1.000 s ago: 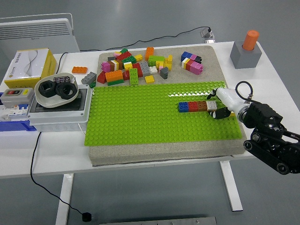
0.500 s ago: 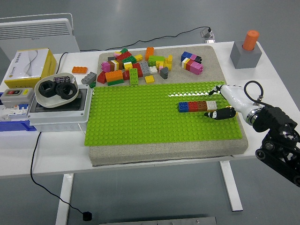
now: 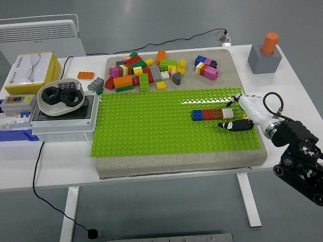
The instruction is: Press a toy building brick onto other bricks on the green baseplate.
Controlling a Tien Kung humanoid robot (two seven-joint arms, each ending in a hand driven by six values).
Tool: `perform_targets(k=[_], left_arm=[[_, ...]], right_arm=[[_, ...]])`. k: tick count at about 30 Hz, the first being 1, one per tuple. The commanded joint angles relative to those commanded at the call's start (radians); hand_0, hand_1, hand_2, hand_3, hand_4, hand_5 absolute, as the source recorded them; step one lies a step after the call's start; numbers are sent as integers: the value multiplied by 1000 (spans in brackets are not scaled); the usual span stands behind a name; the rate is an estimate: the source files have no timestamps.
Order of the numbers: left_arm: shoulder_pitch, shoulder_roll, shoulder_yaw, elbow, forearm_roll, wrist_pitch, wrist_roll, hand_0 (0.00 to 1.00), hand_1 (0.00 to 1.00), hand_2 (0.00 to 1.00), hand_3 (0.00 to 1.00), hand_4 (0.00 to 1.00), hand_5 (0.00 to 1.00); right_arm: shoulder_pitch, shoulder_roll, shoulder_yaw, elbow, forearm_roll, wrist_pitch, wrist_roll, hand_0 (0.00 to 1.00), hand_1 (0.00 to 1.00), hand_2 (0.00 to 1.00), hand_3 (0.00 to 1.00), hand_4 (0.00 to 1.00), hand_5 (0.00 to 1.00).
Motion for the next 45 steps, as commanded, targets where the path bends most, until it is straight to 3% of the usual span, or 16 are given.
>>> perform_targets(k=[24,39,45], left_arm=[[4,4,5,0,7,-3,-7,766,725,724,804,998,998],[0,3,12,0,-17,2,-14,766,724,724,804,998,998],[-1,3,16,0,-26,4,-15,766,725,724,803,998,998]], right_arm=[[34,41,-41,-95,24,3,13,867,810,861,647,919,572],[55,35,-62,-91,26,4,11,869,809,859,645,918,571],[67,12,-60,-49,46,-3,13,867,809,857,646,917,571]])
